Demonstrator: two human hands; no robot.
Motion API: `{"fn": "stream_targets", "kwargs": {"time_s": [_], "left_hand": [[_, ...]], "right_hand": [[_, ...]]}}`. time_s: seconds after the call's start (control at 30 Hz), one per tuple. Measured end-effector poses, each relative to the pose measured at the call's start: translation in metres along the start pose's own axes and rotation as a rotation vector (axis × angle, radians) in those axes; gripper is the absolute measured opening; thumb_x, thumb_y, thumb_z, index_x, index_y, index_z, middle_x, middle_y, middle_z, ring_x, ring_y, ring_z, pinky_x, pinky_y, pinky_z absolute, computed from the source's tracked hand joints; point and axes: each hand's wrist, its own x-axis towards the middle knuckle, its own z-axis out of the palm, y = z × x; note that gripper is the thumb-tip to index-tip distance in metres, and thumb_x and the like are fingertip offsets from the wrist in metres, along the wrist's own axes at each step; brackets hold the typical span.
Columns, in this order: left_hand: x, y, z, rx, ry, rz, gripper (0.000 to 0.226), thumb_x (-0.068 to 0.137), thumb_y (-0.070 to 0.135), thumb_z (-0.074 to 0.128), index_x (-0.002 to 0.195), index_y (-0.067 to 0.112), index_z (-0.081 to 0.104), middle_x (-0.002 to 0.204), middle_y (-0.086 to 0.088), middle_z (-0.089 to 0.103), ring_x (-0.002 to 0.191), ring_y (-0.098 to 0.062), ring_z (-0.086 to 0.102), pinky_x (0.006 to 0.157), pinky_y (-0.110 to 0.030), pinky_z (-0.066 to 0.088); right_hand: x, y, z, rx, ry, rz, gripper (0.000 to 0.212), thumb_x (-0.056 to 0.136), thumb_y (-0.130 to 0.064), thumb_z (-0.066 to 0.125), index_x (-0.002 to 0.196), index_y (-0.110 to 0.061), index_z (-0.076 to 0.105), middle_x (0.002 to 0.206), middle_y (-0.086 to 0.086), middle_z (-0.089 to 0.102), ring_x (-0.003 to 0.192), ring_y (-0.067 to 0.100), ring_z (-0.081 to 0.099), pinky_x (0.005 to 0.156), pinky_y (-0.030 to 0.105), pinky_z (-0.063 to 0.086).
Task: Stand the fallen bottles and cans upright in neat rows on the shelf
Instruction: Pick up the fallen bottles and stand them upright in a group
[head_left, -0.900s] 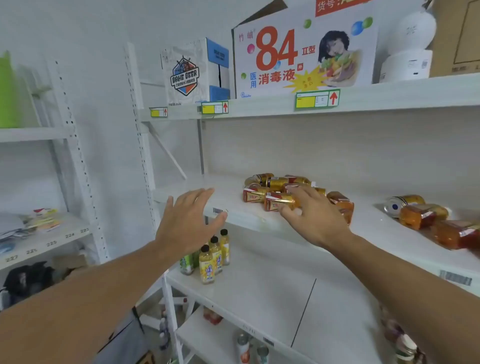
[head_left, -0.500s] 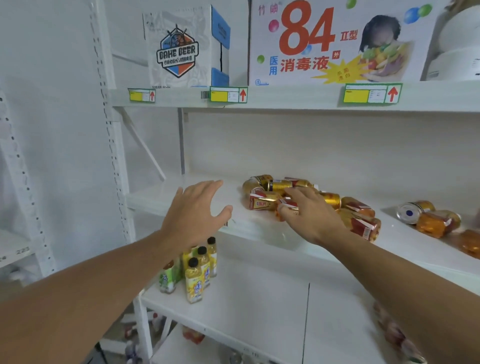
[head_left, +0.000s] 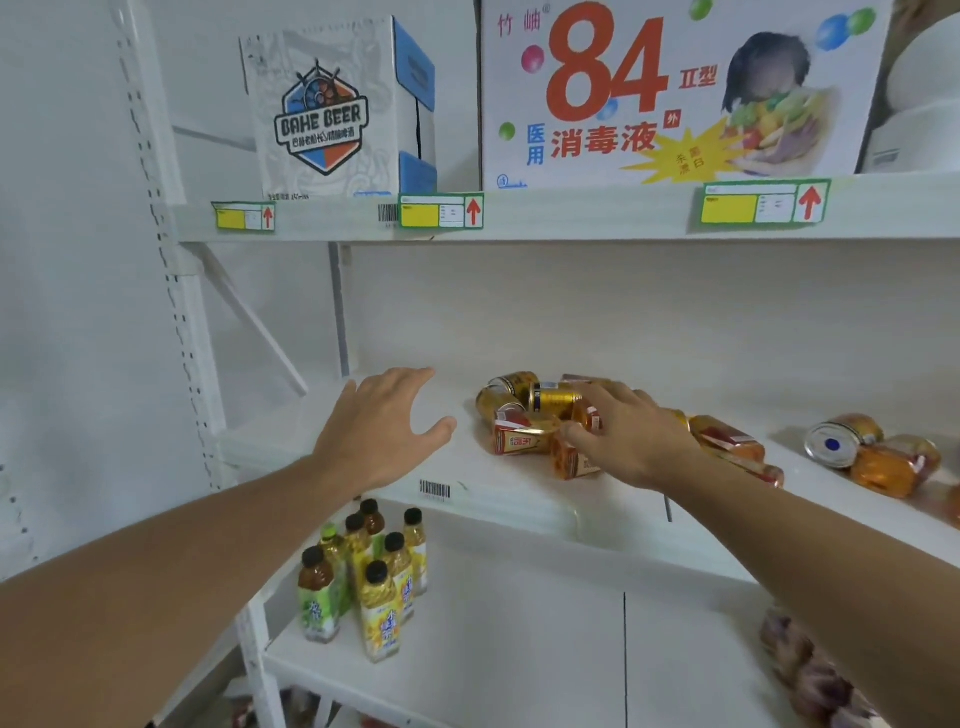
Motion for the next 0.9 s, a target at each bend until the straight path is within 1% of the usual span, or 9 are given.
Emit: {"fn": "stream_targets", "kwargs": {"time_s": [0.07,0.17,0.33,0.43,0.53,0.67,0.77,0.83,0.9], "left_hand": [[0.011,0.004,0.004,0.008,-0.007,0.008,0.081,0.097,0.076,0.046,0.165,0.033,0.035,0.169,0.005,0.041,0.153,-0.023,0.040,0.128,-0.054,0.026],[0.023,0.012,0.015,0.002,-0.023,0.025,0.080,0.097,0.075,0.047,0.165,0.033,0.036,0.169,0.005,0.042,0.153,-0.025,0.041,0.127,-0.054,0.029],[0.039,0.035,0.042,0.012,-0.074,0.060,0.080,0.098,0.075,0.046,0.165,0.033,0.036,0.168,0.003,0.044,0.151,-0.027,0.043,0.125,-0.055,0.032],[0.053,0.049,0.052,-0.013,-0.111,0.104,0.079,0.098,0.075,0.046,0.163,0.032,0.037,0.165,0.002,0.047,0.148,-0.026,0.045,0.123,-0.054,0.033],[0.074,0.055,0.059,-0.037,-0.115,0.151,0.079,0.097,0.075,0.046,0.163,0.031,0.039,0.163,0.001,0.050,0.145,-0.026,0.048,0.120,-0.052,0.036],[0.096,0.056,0.077,-0.096,-0.137,0.197,0.070,0.100,0.068,0.052,0.158,0.029,0.044,0.155,-0.001,0.056,0.136,-0.026,0.054,0.111,-0.049,0.045],[0.112,0.048,0.091,-0.129,-0.153,0.295,0.064,0.101,0.064,0.054,0.155,0.029,0.048,0.150,0.000,0.058,0.131,-0.025,0.055,0.108,-0.047,0.046],[0.122,0.042,0.099,-0.128,-0.157,0.384,0.063,0.101,0.064,0.053,0.154,0.028,0.049,0.150,0.001,0.057,0.131,-0.025,0.053,0.109,-0.046,0.045],[0.133,0.036,0.107,-0.091,-0.169,0.496,0.064,0.102,0.064,0.049,0.154,0.027,0.049,0.151,0.002,0.055,0.134,-0.024,0.050,0.111,-0.045,0.042]], "right_hand": [[0.005,0.011,-0.002,0.017,0.008,0.017,0.075,0.093,-0.074,0.039,0.161,-0.042,0.032,0.167,-0.002,0.039,0.148,0.029,0.039,0.111,0.055,0.040],[0.008,0.029,0.000,0.031,0.011,0.029,0.074,0.093,-0.073,0.037,0.161,-0.043,0.031,0.166,-0.003,0.040,0.146,0.030,0.041,0.111,0.055,0.041],[0.014,0.053,0.005,0.049,-0.002,0.067,0.076,0.094,-0.072,0.035,0.162,-0.038,0.032,0.163,0.001,0.043,0.145,0.031,0.042,0.109,0.055,0.041],[0.023,0.053,0.004,0.051,-0.026,0.085,0.077,0.093,-0.072,0.034,0.162,-0.038,0.033,0.163,0.002,0.043,0.145,0.031,0.041,0.109,0.056,0.042],[0.033,0.050,0.000,0.048,-0.020,0.109,0.079,0.090,-0.075,0.034,0.160,-0.038,0.036,0.161,0.002,0.045,0.144,0.030,0.042,0.109,0.055,0.043],[0.037,0.046,0.004,-0.068,0.008,0.199,0.079,0.090,-0.077,0.030,0.156,-0.036,0.042,0.155,0.004,0.051,0.141,0.031,0.044,0.106,0.056,0.044],[0.038,0.035,0.009,-0.115,0.022,0.276,0.079,0.090,-0.077,0.029,0.155,-0.034,0.045,0.153,0.005,0.053,0.139,0.032,0.046,0.104,0.055,0.045],[0.036,0.027,0.015,-0.155,0.035,0.319,0.080,0.090,-0.076,0.028,0.156,-0.034,0.045,0.155,0.005,0.052,0.140,0.032,0.045,0.105,0.054,0.044],[0.033,0.017,0.020,-0.205,0.057,0.399,0.077,0.091,-0.072,0.029,0.154,-0.033,0.047,0.152,0.005,0.053,0.139,0.032,0.046,0.101,0.052,0.045]]}}
